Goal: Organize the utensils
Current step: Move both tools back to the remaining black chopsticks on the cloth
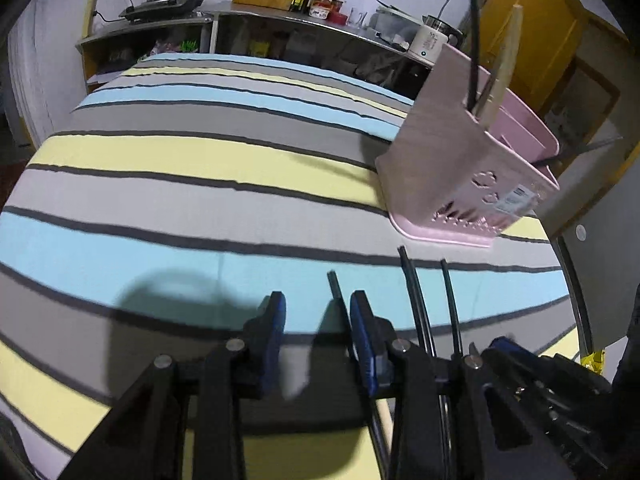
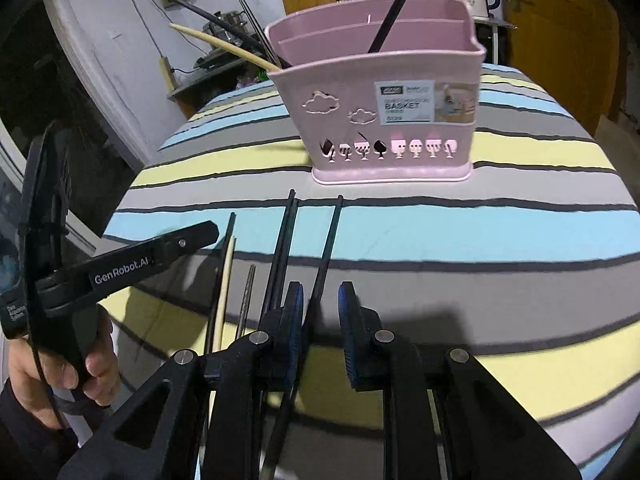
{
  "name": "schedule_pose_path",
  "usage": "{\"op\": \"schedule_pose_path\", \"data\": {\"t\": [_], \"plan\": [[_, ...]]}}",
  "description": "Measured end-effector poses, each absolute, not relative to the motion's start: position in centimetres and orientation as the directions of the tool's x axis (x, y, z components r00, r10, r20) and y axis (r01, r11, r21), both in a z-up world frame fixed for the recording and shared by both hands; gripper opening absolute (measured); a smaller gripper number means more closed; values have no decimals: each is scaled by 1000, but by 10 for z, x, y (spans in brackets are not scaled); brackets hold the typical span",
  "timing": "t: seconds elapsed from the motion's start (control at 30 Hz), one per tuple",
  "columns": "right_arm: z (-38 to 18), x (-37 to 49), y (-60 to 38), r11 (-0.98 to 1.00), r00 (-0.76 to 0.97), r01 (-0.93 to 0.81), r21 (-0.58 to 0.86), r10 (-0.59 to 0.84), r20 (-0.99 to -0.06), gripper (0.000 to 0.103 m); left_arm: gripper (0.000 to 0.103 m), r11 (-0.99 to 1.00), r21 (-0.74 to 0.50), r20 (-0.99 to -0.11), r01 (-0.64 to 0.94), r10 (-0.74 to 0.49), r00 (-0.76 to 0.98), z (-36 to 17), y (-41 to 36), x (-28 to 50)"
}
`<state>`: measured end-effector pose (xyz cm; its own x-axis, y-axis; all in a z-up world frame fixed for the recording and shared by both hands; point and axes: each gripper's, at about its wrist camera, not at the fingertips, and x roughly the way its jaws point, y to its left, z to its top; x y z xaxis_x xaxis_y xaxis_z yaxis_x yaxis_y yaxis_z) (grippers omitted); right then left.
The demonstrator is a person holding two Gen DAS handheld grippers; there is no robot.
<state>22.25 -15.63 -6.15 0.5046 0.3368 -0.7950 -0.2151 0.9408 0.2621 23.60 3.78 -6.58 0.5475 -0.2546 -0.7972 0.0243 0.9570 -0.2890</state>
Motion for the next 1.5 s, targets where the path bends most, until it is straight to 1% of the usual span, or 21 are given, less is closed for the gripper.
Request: {"op": "schedule_pose_path", "data": {"t": [0.13, 0.2, 0.27, 0.3, 0.43, 0.7, 0.83, 0.93, 0.97, 1.13, 1.27, 1.33, 1.37, 1.43, 1.5], "plan": [[-69, 238, -153, 941, 492, -202, 273, 338, -802, 19, 35, 961, -275, -805, 38, -251, 538, -69, 33, 242], [-72, 242, -151, 942, 488, -198, 270, 334, -807, 19, 34, 968, -248, -810, 47, -234, 537, -71, 30, 243], [-77, 248, -149, 945, 478, -196, 262, 325, -816, 18, 29, 974, -222, -815, 52, -214, 539, -71, 28, 245], [-79, 250, -149, 946, 477, -196, 256, 321, -818, 17, 25, 976, -212, -817, 55, -207, 539, -71, 29, 244], [-79, 249, -154, 946, 478, -199, 254, 320, -818, 16, 12, 977, -202, -822, 62, -204, 531, -70, 34, 242], [-78, 250, -162, 953, 472, -181, 241, 300, -829, 15, 11, 971, -237, -838, 23, -216, 501, -70, 37, 231], [-78, 255, -156, 961, 462, -179, 211, 271, -844, 15, 12, 983, -184, -856, 25, -173, 488, -71, 27, 233], [-80, 257, -150, 964, 464, -189, 186, 255, -848, 14, 11, 987, -152, -857, 60, -162, 490, -70, 21, 236], [-79, 257, -150, 965, 466, -193, 180, 251, -849, 10, 10, 985, -149, -854, 83, -170, 492, -69, 20, 239], [-78, 253, -162, 956, 457, -214, 198, 278, -845, 10, 8, 977, -99, -845, 189, -183, 502, -65, 17, 248], [-78, 251, -176, 945, 441, -233, 228, 312, -842, 10, 8, 970, -82, -841, 230, -192, 506, -59, 17, 250], [-77, 251, -181, 945, 434, -223, 239, 315, -844, 10, 10, 970, -107, -844, 218, -205, 496, -57, 21, 245], [-77, 251, -181, 946, 432, -218, 239, 313, -846, 10, 12, 968, -131, -844, 212, -222, 489, -56, 24, 241], [-78, 253, -178, 951, 424, -208, 231, 300, -855, 10, 30, 972, -126, -847, 201, -210, 488, -58, 24, 233], [-77, 255, -176, 956, 421, -202, 215, 282, -862, 10, 31, 977, -115, -860, 182, -190, 474, -63, 24, 230]]}}
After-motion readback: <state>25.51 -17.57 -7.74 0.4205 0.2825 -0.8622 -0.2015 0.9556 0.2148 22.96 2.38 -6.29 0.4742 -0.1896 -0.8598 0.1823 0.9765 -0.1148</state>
